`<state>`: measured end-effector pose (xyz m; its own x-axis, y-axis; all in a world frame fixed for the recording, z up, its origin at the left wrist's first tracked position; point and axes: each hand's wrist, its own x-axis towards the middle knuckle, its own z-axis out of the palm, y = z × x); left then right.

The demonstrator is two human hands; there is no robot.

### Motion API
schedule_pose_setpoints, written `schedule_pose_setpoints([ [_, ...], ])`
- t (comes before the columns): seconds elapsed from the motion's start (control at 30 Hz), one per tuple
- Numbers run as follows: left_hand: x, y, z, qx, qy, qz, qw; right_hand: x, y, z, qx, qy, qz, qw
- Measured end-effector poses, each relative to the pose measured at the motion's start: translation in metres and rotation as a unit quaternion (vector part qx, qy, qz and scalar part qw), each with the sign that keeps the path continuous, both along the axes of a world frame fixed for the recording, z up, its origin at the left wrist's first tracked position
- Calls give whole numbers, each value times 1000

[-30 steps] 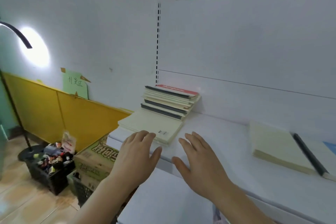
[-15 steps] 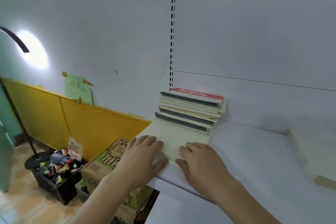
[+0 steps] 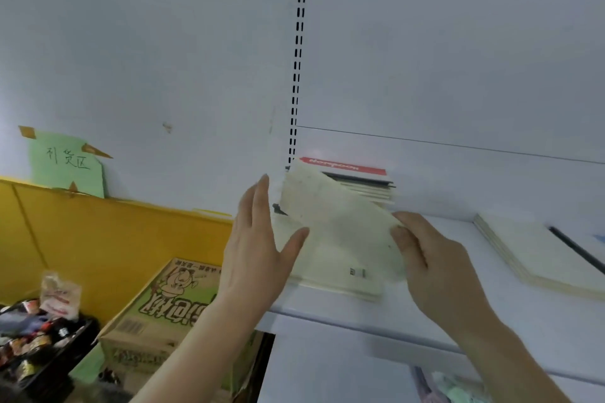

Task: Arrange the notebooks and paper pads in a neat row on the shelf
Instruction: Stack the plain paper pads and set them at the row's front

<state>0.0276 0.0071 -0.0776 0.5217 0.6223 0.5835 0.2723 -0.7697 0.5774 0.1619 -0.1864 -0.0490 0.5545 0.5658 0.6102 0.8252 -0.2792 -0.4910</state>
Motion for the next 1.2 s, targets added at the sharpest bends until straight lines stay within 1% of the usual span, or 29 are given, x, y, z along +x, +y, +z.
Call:
schedule_pose_setpoints([
  [0.07,3,-10,-1,-75,11,-42,996,-12,-5,1,54,92,2,994],
  [0.13,5,-19,-2,-179,8,-104,978,-23,-6,3,123,192,11,974],
  [0.17,6,-23,-1,-239,3,-150,959,-28,-6,4,160,250,16,955],
  [0.2,6,-27,-1,-301,-15,-203,931,-32,-7,4,193,309,28,931],
  [0.27,6,-34,-1,-421,-87,-285,857,-38,-7,5,234,397,64,885],
  [0.3,7,-36,-1,-467,-129,-297,823,-40,-7,5,236,422,75,872],
  [0.33,7,-37,-2,-489,-166,-298,803,-41,-6,3,226,435,80,868],
  [0.37,7,-38,-3,-491,-194,-289,799,-40,-6,1,205,434,78,874],
  [0.4,7,-39,-4,-475,-205,-273,811,-38,-5,-2,178,421,71,887],
  [0.43,7,-38,-5,-445,-205,-253,834,-34,-3,-4,149,395,61,904],
  [0.5,4,-33,-4,-380,-203,-210,878,-25,0,-11,89,316,40,944],
  [0.53,1,-29,-3,-362,-209,-190,888,-18,2,-17,56,268,26,961],
  [0.57,-2,-23,-3,-355,-215,-173,893,-10,5,-24,-3,215,3,977],
  [0.6,-5,-18,-3,-354,-218,-157,896,-5,9,-31,-84,157,-13,984],
  [0.63,-8,-13,-3,-357,-218,-145,897,0,14,-39,-169,99,-13,981],
  [0.67,-10,-9,-4,-359,-215,-137,898,4,19,-47,-242,48,5,969],
  [0.7,-13,-6,-5,-360,-210,-131,899,5,24,-54,-294,2,24,955],
  [0.73,-14,-3,-6,-360,-203,-126,902,7,28,-60,-324,-34,36,945],
  [0.77,-16,-2,-6,-357,-198,-122,905,9,30,-63,-335,-62,37,940],
  [0.87,-18,0,-7,-347,-183,-120,912,12,31,-58,-293,-131,21,947],
  [0.97,-21,1,-3,-338,-176,-113,917,16,15,-45,-274,-182,-2,945],
  [1.0,-22,2,-1,-332,-179,-111,919,19,7,-42,-267,-184,-14,946],
  [1.07,-22,4,4,-322,-188,-109,922,24,-8,-31,-224,-177,-34,958],
  [1.2,-20,6,8,-316,-199,-114,921,34,-31,-9,-91,-157,-100,978],
])
